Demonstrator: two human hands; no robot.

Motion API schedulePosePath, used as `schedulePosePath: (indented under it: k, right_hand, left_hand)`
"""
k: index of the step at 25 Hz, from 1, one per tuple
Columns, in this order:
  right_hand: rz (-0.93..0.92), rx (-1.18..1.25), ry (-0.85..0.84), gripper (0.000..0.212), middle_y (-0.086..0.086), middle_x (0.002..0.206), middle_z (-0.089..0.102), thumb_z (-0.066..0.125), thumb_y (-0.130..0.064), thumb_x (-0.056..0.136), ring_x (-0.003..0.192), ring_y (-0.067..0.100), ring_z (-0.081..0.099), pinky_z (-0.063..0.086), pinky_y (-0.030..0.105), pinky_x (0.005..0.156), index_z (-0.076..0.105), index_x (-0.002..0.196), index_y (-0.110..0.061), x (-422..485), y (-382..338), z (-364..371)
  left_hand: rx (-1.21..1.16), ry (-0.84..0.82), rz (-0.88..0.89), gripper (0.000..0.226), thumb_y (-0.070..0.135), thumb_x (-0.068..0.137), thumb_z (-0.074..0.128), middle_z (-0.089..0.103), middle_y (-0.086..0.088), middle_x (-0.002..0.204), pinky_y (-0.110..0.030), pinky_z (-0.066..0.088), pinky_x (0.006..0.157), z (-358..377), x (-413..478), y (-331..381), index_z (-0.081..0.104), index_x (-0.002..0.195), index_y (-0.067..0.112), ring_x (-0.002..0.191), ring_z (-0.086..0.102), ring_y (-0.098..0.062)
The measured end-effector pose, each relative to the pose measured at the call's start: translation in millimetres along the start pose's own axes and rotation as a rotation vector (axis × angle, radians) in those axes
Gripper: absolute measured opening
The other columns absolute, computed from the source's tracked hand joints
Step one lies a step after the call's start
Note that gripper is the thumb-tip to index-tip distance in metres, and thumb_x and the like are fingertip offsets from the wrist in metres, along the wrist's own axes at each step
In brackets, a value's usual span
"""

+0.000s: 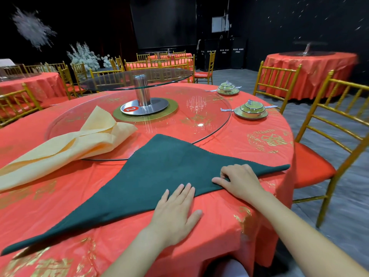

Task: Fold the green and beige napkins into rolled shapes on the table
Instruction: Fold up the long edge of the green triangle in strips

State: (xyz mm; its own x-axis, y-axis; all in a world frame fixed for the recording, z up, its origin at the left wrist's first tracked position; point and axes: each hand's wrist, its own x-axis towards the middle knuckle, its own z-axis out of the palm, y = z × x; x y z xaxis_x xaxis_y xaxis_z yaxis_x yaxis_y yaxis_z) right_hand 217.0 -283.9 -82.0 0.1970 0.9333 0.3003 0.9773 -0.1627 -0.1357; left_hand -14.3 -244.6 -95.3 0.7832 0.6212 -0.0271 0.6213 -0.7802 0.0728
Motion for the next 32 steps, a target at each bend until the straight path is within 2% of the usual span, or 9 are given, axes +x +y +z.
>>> schedulePosePath:
  k: [5,7,11,14,17,23,27,32]
  right_hand:
    - [0.126,-0.043,-0.009,0.044,-0.008,0.072,0.055,0.043,-0.06,0.088,0.088,0.019,0.058,0.025,0.032,0.072,0.039,0.061,-0.025,-8.9,47.6,-13.8]
    - [0.157,-0.049,-0.034,0.044,-0.007,0.069,0.054,0.043,-0.06,0.088,0.087,0.02,0.057,0.024,0.033,0.072,0.042,0.063,-0.024,-6.2,57.3,-15.5]
    - [0.126,-0.097,-0.089,0.046,-0.009,0.067,0.052,0.042,-0.062,0.087,0.087,0.019,0.056,0.026,0.034,0.074,0.042,0.062,-0.023,1.7,58.9,-10.9]
    - [0.112,-0.116,-0.084,0.048,-0.009,0.07,0.052,0.04,-0.063,0.088,0.09,0.02,0.056,0.026,0.035,0.074,0.037,0.059,-0.024,3.0,60.5,-9.8]
    - [0.12,-0.126,-0.098,0.048,-0.009,0.07,0.05,0.039,-0.062,0.088,0.089,0.02,0.056,0.027,0.036,0.077,0.035,0.058,-0.025,3.3,59.7,-10.2]
    - [0.185,-0.019,-0.037,0.041,-0.012,0.066,0.049,0.044,-0.061,0.087,0.079,0.015,0.05,0.03,0.034,0.081,0.039,0.066,-0.027,1.1,65.8,-4.7]
    - [0.183,-0.107,-0.004,0.046,-0.009,0.064,0.051,0.039,-0.053,0.093,0.075,0.02,0.054,0.028,0.034,0.076,0.034,0.057,-0.024,5.5,78.4,-8.3]
    - [0.306,-0.171,0.018,0.05,-0.008,0.058,0.043,0.039,-0.048,0.094,0.072,0.021,0.05,0.027,0.035,0.074,0.036,0.053,-0.02,2.8,105.1,-10.5]
  left_hand:
    - [-0.009,0.012,0.001,0.09,0.066,0.071,-0.01,-0.006,0.01,0.158,-0.037,-0.005,0.117,0.5,-0.2,0.4,0.0,0.15,0.024,0.144,-0.01,-0.007]
    - [-0.019,-0.015,-0.006,0.087,0.064,0.074,-0.008,-0.006,0.009,0.158,-0.04,-0.004,0.117,-3.2,0.4,2.8,0.0,0.151,0.023,0.144,-0.01,-0.009]
    - [-0.006,-0.042,-0.064,0.068,0.055,0.095,0.014,-0.005,0.005,0.159,-0.047,-0.004,0.117,-11.1,10.6,24.8,0.0,0.15,0.019,0.145,-0.006,-0.015]
    - [0.009,0.015,0.026,0.086,0.065,0.081,-0.001,0.0,0.0,0.159,-0.045,-0.004,0.116,-9.5,32.8,56.7,0.003,0.15,0.014,0.145,-0.004,-0.013]
    - [-0.045,0.052,0.076,0.101,0.064,0.065,-0.011,0.003,-0.001,0.159,-0.045,-0.002,0.116,-3.5,60.8,83.4,0.006,0.15,0.013,0.146,0.0,-0.014]
    - [-0.08,0.073,0.037,0.097,0.065,0.067,-0.01,0.001,0.004,0.159,-0.046,-0.003,0.115,10.1,78.0,89.3,0.005,0.15,0.018,0.145,-0.003,-0.012]
    - [-0.081,0.1,0.032,0.095,0.064,0.068,-0.01,0.001,0.005,0.159,-0.045,-0.004,0.115,9.6,75.9,90.6,0.007,0.15,0.019,0.145,-0.004,-0.012]
    - [-0.081,0.118,0.028,0.094,0.063,0.069,-0.01,0.001,0.006,0.159,-0.045,-0.004,0.115,11.2,76.0,90.4,0.006,0.15,0.02,0.145,-0.004,-0.012]
